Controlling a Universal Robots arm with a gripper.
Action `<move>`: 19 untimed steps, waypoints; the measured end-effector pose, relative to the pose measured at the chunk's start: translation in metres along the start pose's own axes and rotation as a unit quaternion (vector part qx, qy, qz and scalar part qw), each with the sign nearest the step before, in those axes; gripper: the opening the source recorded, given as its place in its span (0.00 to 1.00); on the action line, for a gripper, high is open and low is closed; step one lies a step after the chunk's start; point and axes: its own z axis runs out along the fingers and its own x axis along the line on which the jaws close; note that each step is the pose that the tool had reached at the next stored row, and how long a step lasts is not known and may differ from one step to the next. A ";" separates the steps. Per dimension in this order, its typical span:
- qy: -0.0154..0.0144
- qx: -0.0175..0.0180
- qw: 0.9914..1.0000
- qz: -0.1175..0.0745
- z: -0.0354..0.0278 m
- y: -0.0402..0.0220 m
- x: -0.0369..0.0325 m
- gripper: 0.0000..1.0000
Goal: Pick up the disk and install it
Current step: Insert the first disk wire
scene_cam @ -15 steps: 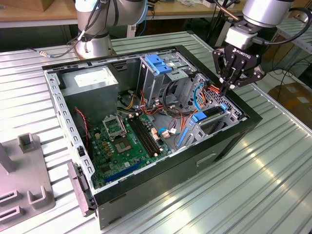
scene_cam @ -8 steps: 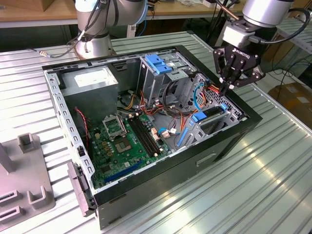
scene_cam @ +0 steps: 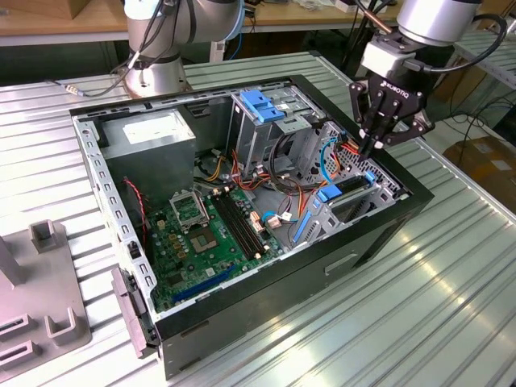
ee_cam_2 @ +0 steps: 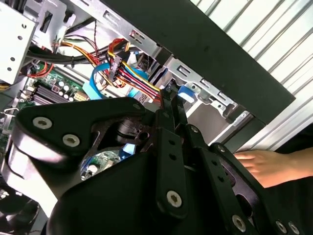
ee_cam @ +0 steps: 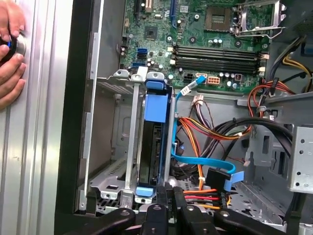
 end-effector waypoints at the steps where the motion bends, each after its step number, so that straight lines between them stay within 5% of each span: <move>1: 0.000 0.000 1.000 0.005 0.0000 0.0006 0.0000 0.16; 6: -0.002 0.000 1.000 0.005 0.0003 0.0024 0.0032 0.16; 7: -0.004 0.000 1.000 0.005 0.0005 0.0026 0.0046 0.16; 9: -0.014 0.001 1.000 0.005 0.0009 0.0035 0.0099 0.16; 11: -0.019 0.001 1.000 0.006 0.0011 0.0039 0.0128 0.16; 19: -0.020 0.001 1.000 0.006 0.0037 0.0127 0.0139 0.16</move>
